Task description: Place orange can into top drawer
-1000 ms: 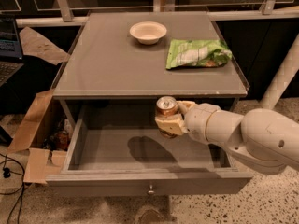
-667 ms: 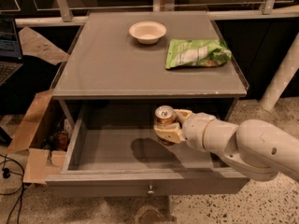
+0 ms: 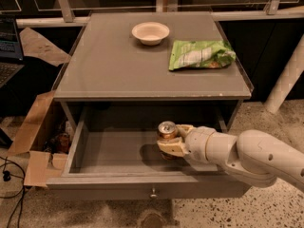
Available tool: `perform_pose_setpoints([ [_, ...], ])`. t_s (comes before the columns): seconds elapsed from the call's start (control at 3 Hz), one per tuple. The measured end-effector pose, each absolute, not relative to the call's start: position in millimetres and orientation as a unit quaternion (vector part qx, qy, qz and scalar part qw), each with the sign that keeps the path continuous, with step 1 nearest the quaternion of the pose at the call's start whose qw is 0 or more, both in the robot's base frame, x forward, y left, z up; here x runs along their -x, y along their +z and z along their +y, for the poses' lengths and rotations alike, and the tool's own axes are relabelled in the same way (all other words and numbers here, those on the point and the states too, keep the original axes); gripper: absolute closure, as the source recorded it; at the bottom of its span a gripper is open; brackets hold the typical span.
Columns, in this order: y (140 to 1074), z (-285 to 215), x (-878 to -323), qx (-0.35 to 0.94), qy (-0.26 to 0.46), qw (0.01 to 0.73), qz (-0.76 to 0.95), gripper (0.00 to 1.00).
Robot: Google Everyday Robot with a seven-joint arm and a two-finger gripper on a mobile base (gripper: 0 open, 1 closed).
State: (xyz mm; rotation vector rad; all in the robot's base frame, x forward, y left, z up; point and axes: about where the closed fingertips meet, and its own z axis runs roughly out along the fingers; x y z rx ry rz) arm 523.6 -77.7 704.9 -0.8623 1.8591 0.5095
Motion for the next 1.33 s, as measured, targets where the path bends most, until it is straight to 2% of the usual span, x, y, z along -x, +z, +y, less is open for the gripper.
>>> perform_pose_setpoints([
  [0.33,703.9,-78.2,-523.7,0.355,0.21,0.492,0.767,0.82],
  [1.33,703.9,-78.2,-523.7,0.356,0.21,0.492,0.767,0.12],
])
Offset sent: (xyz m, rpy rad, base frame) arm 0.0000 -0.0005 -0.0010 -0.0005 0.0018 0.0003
